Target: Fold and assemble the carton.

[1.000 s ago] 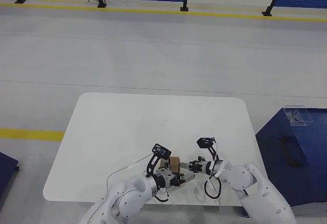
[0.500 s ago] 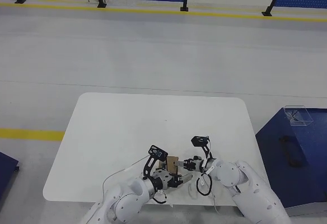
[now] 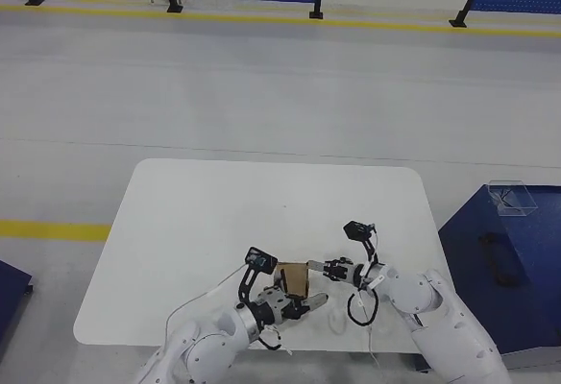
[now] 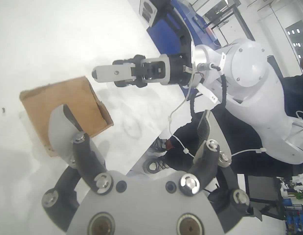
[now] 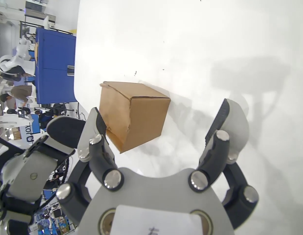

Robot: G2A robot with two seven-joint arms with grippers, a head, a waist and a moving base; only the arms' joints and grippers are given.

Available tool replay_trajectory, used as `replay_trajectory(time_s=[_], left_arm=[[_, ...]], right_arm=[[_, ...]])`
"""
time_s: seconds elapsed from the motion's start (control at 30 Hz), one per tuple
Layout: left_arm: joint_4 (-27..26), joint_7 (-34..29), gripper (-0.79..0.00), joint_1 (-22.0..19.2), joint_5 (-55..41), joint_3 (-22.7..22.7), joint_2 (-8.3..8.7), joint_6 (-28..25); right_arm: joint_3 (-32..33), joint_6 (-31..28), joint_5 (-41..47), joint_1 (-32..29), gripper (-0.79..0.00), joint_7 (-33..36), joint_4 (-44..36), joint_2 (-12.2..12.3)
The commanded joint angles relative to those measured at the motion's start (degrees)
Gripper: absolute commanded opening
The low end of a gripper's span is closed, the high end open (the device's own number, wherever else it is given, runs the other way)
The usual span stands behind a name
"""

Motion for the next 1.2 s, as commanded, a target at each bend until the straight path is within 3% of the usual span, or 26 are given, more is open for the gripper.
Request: replay_trajectory(time_s=[0.0,0.13,0.4,0.5,0.7,0.9,1.17], left_arm=[[-1.01,4.03,0.0,0.8,10.07,-0.83,0.5,-3.12],[1.94,7.78,0.0,-0.24,14.56,-3.46,1.39,-13.05],[2.47,8.24,0.0,-0.11,14.44,-3.78,1.43,-13.1],[1.5,11.15,0.0,-1.61,31.16,-3.27,1.91,-11.96],[10.66,18.95,0.0,-9.35,45.59,-1.32,2.95,-31.44],[19.86,27.14,0.0,-14.37,52.53,0.96,3.1,-37.26],[29.15,30.25,0.0,-19.27,54.0,3.69,2.0,-33.54]], right_arm=[[1.72,-0.06,0.3,-0.78,0.0,0.24,-0.62,0.31],[3.51,3.34,1.41,-1.73,0.0,0.54,-0.72,0.51],[3.23,2.79,1.23,-2.08,0.0,0.58,-0.94,0.51],[2.45,2.79,-4.99,-2.4,0.0,-1.8,-0.49,0.67],[-1.42,5.98,-11.03,0.57,0.0,-1.3,2.25,0.05],[-4.87,4.93,-11.64,2.73,0.0,-0.2,3.53,-0.81],[-8.11,5.5,-11.09,5.86,0.0,-3.87,6.57,-2.34]])
